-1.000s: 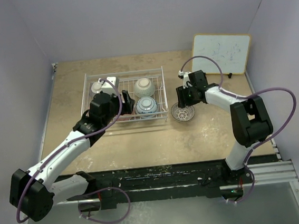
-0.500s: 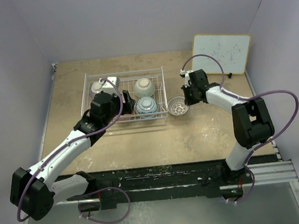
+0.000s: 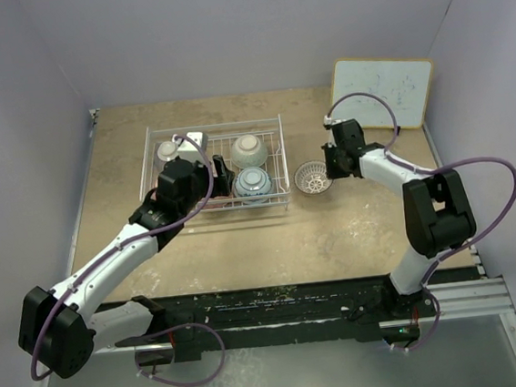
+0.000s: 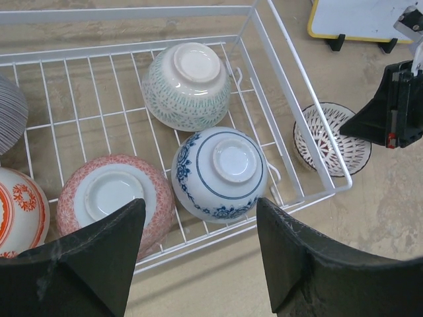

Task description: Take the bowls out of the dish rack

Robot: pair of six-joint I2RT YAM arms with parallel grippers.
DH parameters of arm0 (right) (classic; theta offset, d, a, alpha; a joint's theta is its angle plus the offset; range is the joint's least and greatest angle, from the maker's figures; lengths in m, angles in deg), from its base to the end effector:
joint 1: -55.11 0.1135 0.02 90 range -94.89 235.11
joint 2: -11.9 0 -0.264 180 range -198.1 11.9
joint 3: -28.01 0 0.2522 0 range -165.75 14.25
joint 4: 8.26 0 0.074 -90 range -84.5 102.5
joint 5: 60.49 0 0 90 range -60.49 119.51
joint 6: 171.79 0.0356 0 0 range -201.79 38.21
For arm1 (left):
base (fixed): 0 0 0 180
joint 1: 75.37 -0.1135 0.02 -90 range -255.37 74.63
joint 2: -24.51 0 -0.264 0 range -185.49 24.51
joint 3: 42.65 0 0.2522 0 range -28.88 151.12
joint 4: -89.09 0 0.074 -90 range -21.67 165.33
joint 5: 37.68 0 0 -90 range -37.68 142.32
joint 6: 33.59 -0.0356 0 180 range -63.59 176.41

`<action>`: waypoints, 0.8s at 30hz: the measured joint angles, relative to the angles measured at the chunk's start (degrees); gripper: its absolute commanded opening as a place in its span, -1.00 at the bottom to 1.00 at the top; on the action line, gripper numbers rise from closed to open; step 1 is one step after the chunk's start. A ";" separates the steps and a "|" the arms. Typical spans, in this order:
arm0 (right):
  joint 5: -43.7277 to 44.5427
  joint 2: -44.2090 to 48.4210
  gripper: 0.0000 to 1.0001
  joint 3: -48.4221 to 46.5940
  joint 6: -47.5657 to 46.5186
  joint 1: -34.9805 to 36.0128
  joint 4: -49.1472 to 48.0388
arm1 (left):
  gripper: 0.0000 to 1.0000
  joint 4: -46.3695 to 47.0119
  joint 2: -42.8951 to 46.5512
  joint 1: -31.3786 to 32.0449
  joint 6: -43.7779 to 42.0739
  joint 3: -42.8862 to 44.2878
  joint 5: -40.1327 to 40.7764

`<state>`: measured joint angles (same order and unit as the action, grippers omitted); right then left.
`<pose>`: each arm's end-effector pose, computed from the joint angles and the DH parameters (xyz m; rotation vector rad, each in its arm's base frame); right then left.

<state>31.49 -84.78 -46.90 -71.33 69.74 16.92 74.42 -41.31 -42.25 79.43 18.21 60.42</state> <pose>0.3484 0.0897 0.2021 -0.0709 2.3949 0.1648 0.2255 -0.1411 0.2958 0.0744 1.9436 -0.5231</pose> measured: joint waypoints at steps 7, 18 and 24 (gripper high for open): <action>3.63 4.26 -1.00 4.09 4.79 -6.05 -2.16 | 0.42 2.03 -0.74 0.00 0.85 -0.15 -0.90; 6.16 7.82 -0.19 7.96 9.40 -9.64 -5.53 | 0.44 3.98 -2.91 0.00 1.95 -1.16 -2.29; 6.32 8.20 0.15 7.96 10.14 -9.55 -6.40 | 0.46 4.79 -3.02 0.00 1.90 -1.25 -2.36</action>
<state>37.80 -76.59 -38.94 -61.19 60.19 10.51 79.21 -44.33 -42.25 81.33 16.96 58.06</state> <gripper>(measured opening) 0.524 0.721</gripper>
